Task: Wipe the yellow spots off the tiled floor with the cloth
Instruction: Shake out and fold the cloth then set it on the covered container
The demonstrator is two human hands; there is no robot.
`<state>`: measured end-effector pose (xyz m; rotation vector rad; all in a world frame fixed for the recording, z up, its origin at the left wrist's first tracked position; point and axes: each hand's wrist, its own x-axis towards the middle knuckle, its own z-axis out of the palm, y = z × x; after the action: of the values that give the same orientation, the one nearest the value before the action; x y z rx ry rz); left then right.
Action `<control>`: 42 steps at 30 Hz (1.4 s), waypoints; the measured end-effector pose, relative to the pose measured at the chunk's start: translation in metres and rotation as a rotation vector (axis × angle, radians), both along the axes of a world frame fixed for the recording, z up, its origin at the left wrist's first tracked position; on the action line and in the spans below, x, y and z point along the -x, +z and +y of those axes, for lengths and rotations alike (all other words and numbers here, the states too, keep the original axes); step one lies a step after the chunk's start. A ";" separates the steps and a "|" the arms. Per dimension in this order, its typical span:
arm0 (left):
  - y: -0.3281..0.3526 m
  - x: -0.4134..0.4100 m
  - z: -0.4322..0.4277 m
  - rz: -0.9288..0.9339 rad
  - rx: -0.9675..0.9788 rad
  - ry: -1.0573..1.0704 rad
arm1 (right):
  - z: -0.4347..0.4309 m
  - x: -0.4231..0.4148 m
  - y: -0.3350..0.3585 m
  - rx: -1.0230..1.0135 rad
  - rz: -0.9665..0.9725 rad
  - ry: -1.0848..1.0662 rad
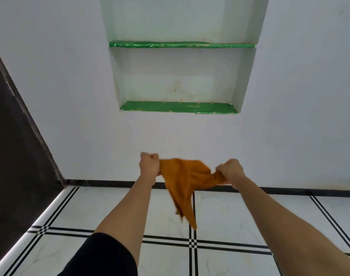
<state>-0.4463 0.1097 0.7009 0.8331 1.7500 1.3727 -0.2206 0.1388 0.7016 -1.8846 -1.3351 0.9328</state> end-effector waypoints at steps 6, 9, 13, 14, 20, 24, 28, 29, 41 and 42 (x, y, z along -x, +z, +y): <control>-0.040 -0.004 -0.014 -0.069 0.210 -0.044 | -0.016 0.022 -0.011 0.132 0.324 0.106; -0.034 -0.012 -0.013 -0.121 0.134 -0.099 | -0.017 0.026 -0.005 0.097 0.439 0.121; -0.022 -0.018 -0.012 -0.173 0.049 -0.225 | -0.018 0.031 0.001 0.054 0.543 0.221; -0.020 -0.021 -0.011 -0.121 0.039 -0.235 | -0.018 0.033 0.001 0.043 0.535 0.247; -0.001 -0.038 -0.007 -0.094 -0.069 -0.311 | -0.021 0.046 0.006 -0.056 0.537 0.348; 0.003 -0.042 -0.008 -0.053 -0.079 -0.320 | -0.025 0.048 0.013 -0.019 0.579 0.412; 0.001 -0.040 -0.009 -0.142 -0.100 -0.323 | -0.030 0.048 0.015 0.044 0.639 0.486; 0.001 -0.040 -0.010 -0.163 -0.104 -0.318 | -0.030 0.048 0.015 0.050 0.675 0.487; 0.025 -0.030 -0.010 -0.013 -0.095 -0.489 | -0.015 0.038 0.010 -0.023 -0.088 0.676; 0.026 -0.028 -0.010 -0.010 -0.106 -0.471 | -0.013 0.036 0.012 -0.023 -0.137 0.690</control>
<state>-0.4183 0.0993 0.7274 1.2036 1.3638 1.1513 -0.2565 0.1259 0.7140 -1.4950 -2.1337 1.1106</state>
